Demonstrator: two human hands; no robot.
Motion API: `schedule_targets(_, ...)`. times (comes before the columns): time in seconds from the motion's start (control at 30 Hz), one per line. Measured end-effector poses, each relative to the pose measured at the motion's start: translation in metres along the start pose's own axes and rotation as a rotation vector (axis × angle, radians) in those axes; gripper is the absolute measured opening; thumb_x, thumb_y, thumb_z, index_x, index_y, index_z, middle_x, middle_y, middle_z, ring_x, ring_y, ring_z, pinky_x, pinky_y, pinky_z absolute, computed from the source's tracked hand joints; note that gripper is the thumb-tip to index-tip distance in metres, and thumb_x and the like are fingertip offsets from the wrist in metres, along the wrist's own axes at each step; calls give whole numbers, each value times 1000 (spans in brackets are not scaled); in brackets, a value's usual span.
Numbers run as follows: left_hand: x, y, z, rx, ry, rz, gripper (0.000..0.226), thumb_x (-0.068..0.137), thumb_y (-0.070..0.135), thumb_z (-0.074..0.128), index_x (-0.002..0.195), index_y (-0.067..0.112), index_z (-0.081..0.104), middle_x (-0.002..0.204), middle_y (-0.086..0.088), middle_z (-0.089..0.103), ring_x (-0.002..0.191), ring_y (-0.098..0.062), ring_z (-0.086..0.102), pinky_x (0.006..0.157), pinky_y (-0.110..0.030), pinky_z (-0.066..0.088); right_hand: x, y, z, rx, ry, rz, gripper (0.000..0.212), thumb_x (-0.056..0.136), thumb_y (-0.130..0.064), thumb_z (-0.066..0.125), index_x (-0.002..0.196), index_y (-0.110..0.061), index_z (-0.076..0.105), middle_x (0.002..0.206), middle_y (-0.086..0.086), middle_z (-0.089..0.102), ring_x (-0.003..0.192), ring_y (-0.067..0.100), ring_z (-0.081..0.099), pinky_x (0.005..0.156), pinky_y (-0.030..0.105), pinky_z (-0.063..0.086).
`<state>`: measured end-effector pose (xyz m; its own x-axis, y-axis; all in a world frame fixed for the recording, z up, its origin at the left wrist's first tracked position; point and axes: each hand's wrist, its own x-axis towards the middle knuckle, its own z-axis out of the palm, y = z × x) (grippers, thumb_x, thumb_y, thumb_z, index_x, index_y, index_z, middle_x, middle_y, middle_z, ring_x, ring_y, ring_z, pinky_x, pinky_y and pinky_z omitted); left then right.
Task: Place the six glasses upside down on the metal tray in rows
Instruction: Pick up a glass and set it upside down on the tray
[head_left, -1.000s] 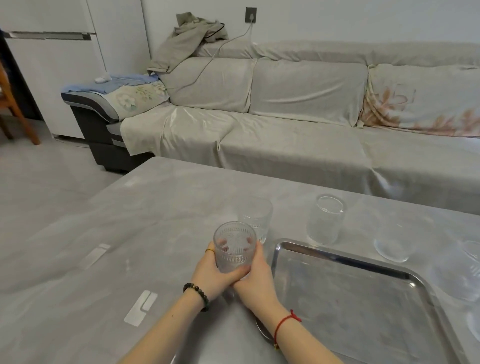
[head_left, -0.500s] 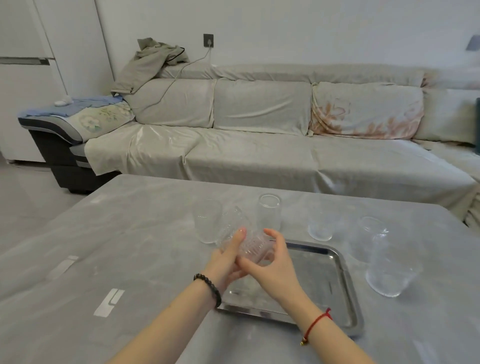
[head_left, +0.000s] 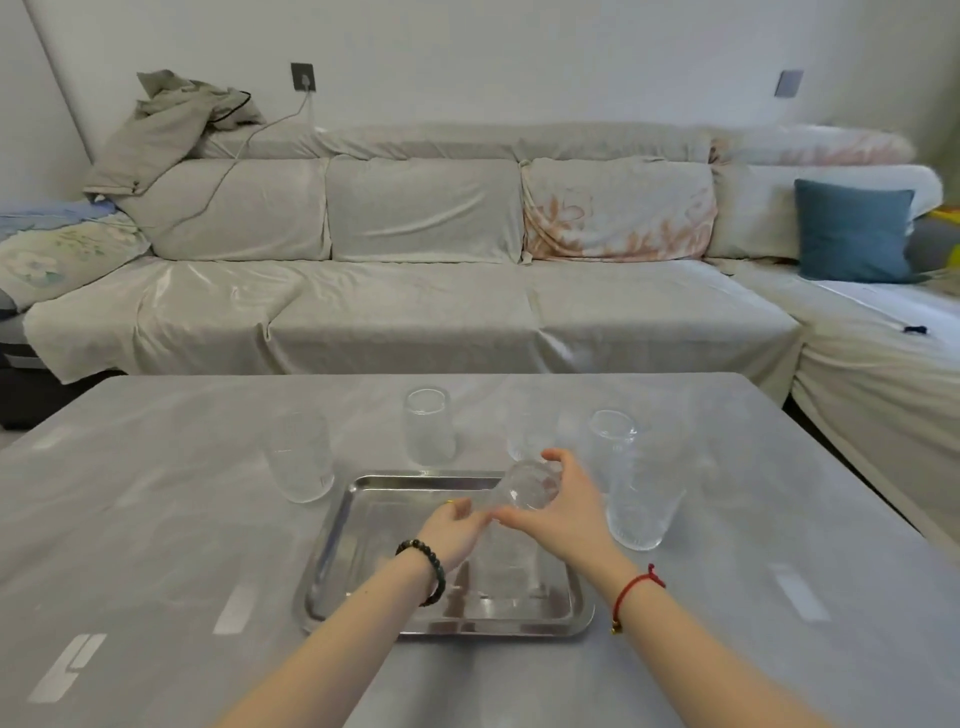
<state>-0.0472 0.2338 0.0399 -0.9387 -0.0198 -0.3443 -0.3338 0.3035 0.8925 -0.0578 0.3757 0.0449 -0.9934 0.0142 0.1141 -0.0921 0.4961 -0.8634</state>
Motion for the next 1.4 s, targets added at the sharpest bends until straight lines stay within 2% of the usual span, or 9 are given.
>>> schedule_targets(0.4, 52, -14, 21, -38, -84, 165, 49, 88, 5, 44, 135, 12, 32, 144, -3, 37, 127, -15, 41, 88, -16, 41, 41, 34, 12, -42, 29, -64, 81, 61, -40, 77, 129, -26, 34, 130, -6, 45, 120, 14, 40, 100, 29, 34)
schedule_targets(0.53, 58, -18, 22, -90, -128, 198, 49, 87, 6, 47, 133, 14, 34, 140, -1, 41, 109, -3, 50, 75, -5, 46, 36, 41, 15, 17, 11, -28, 90, 61, -38, 79, 134, -29, 27, 138, -5, 42, 125, 13, 38, 103, 29, 31)
schedule_targets(0.67, 56, -18, 22, -31, -139, 216, 54, 87, 12, 50, 137, 15, 29, 147, -4, 33, 133, -17, 33, 109, -30, 32, 31, 39, 15, 30, -12, -13, 98, 65, -34, 78, 140, -27, 16, 148, -3, 31, 134, 14, 30, 110, 34, 27)
schedule_targets(0.83, 32, -38, -13, 246, 80, 272, 59, 88, 20, 49, 139, 16, 22, 143, -4, 38, 114, -5, 45, 91, -6, 31, 12, 37, 8, -28, -17, -27, 91, 77, -51, 59, 143, -28, 0, 155, -6, 8, 141, 15, 11, 111, 34, 19)
schedule_targets(0.93, 10, -71, -55, 448, 328, 308, 60, 87, 19, 48, 140, 13, 21, 149, -7, 29, 132, -18, 34, 112, -28, 26, -19, 51, 4, -57, -13, 25, 81, 85, -46, 51, 143, -23, 0, 155, -2, 6, 141, 15, 10, 113, 32, 15)
schedule_targets(1.03, -13, -103, -85, 484, 454, 218, 54, 86, 19, 49, 135, 7, 28, 144, -13, 37, 130, -29, 36, 109, -45, 27, -50, 71, 9, -197, -2, 76, 77, 87, -36, 51, 143, -11, 3, 154, 8, 12, 141, 21, 14, 116, 36, 15)
schedule_targets(1.1, -26, -116, -93, 459, 449, 145, 44, 86, 21, 50, 124, 5, 37, 130, -17, 49, 121, -35, 44, 106, -50, 30, -62, 79, 15, -286, 14, 107, 75, 88, -34, 51, 142, -8, 7, 152, 10, 20, 140, 22, 19, 117, 37, 11)
schedule_targets(1.23, -33, -130, -95, 462, 379, 122, 62, 89, 32, 45, 139, 7, 19, 141, -6, 40, 132, -22, 34, 117, -38, 5, -69, 84, 23, -431, 38, 97, 65, 90, -36, 43, 142, -9, 12, 152, 4, 24, 140, 18, 19, 117, 36, 4)
schedule_targets(1.4, -39, -131, -98, 447, 352, 142, 64, 87, 36, 48, 139, 11, 21, 73, 2, 61, 84, -5, 53, 116, -43, 15, -69, 85, 24, -487, 48, 87, 59, 92, -30, 38, 142, -12, 14, 152, 1, 25, 139, 15, 20, 117, 38, 7)
